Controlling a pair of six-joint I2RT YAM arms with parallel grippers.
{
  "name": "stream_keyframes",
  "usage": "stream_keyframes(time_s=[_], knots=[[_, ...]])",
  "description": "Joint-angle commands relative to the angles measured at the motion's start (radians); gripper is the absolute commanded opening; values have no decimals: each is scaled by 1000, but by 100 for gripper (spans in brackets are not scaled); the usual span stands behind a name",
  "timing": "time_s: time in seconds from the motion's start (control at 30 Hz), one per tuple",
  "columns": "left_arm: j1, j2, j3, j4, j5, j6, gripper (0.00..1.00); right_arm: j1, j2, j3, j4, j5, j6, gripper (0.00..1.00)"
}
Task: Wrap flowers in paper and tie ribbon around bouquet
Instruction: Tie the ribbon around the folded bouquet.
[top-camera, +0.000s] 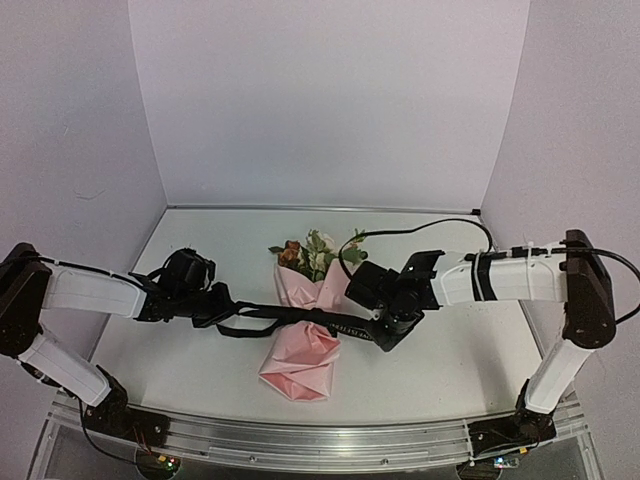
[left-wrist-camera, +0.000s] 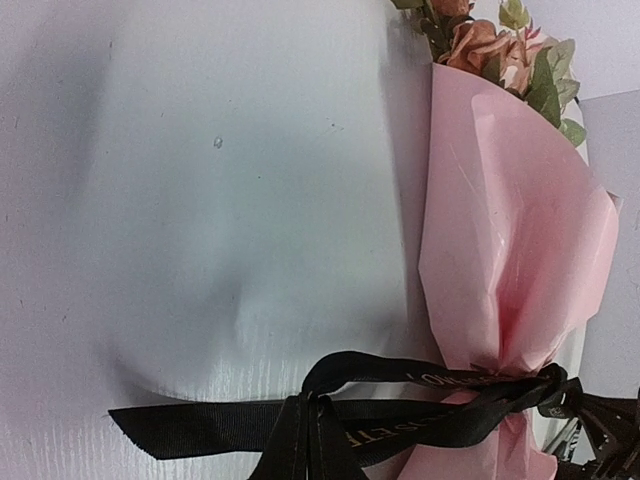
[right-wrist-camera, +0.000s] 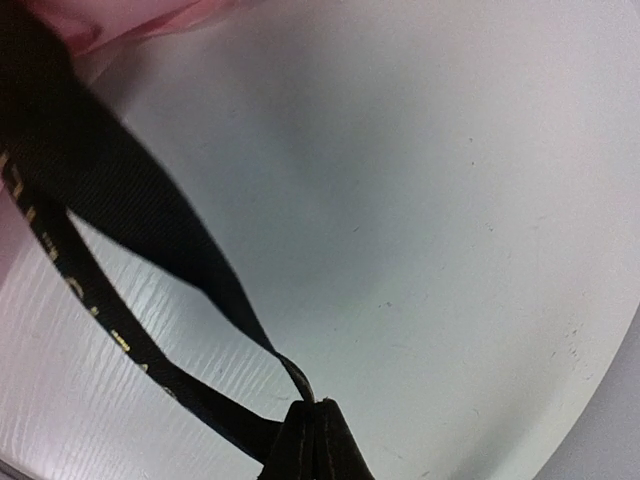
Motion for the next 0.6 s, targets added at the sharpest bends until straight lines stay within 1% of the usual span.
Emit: stream_keyframes(time_s=[0.0,0.2,0.33,0.47,0.57], knots=[[7,-31,-11,-19,8,-9,0,70,-46,-13,-83,53,-110,0],[7,-52,-39,-26,5,-17,0,81,-66,-66,-103,122,-135,0],[7,-51,-37,-26,-5,-16,0,76,-44,-40,-117,179,-167,0],[8,-35,-15,-26,-12,-11,0,63,-27,-18,-118,212,-153,0],[21,-30,-9,-26,-13,-6,0,25,-10,-12,-117,249,-134,0]])
